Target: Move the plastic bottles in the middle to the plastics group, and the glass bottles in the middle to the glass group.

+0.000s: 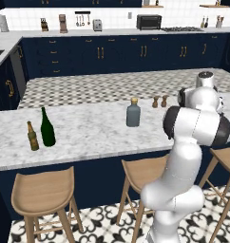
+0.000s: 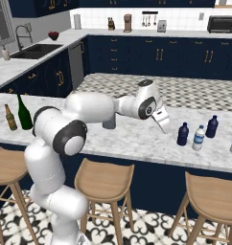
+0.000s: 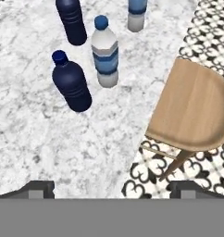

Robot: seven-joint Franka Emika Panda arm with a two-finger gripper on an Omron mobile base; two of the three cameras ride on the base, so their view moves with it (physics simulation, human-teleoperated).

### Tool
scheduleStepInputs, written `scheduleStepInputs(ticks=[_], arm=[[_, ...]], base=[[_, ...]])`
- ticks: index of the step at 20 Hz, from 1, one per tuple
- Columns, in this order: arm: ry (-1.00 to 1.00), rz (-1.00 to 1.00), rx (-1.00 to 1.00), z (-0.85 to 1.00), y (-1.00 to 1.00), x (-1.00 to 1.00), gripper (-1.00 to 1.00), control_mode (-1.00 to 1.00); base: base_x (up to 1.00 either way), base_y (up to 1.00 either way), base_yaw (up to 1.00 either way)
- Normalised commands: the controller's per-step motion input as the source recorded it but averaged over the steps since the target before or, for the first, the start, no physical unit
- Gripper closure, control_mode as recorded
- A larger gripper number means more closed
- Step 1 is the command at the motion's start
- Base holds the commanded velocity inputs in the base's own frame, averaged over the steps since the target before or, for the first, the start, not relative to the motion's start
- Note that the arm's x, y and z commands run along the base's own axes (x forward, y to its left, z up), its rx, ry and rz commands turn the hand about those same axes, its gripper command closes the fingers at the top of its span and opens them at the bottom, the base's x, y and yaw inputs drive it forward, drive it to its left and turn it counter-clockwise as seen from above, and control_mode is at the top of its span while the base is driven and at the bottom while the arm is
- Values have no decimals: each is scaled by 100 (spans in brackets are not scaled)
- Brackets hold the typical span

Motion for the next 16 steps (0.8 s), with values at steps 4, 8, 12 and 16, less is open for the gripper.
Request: scheduleStepInputs(ticks=[4, 8, 12, 16], arm=[[23, 77, -6, 39, 72, -23, -100, -100], [12, 85, -6, 43, 68, -4, -100, -100], [6, 69, 0, 50, 72, 6, -100, -100], [4, 52, 2, 42, 68, 39, -100, -100]], base=[[0, 0, 0], [0, 0, 0], [0, 0, 0], [0, 0, 0]])
